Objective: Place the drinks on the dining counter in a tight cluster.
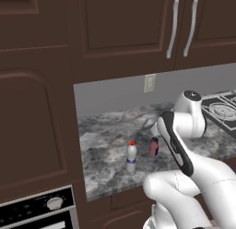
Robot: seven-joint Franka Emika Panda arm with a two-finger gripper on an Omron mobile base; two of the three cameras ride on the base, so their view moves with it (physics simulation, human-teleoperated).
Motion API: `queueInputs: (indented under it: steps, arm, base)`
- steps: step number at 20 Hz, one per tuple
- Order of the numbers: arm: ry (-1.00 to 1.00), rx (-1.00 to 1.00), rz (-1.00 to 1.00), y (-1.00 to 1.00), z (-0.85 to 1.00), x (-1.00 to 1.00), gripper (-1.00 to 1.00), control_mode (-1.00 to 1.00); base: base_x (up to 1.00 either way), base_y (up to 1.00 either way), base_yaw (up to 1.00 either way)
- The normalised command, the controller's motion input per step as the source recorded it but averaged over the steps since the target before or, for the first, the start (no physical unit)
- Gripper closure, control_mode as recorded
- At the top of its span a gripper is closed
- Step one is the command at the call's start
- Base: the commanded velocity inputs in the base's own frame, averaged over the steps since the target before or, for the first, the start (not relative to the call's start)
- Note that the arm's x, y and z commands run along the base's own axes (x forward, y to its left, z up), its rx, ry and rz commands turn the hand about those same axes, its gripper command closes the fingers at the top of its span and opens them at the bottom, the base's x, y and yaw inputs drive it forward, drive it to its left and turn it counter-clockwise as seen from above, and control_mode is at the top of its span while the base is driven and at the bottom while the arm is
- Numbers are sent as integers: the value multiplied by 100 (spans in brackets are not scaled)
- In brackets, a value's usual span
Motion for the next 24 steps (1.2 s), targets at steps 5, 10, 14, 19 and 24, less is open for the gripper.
queueInputs:
  steps: [5,10,14,19,24]
  arm:
    - [9,0,0,4,-35,16,-100,-100]
    - [6,-2,0,0,-10,33,-100,-100]
    - [10,-5,0,0,0,43,-100,-100]
    - [19,-3,0,4,0,27,-100,-100]
    - [17,0,2,0,-1,0,-100,-100]
  base:
    - [0,0,0]
    - [0,0,0]
    - [0,0,0]
    - [0,0,0]
    - [0,0,0]
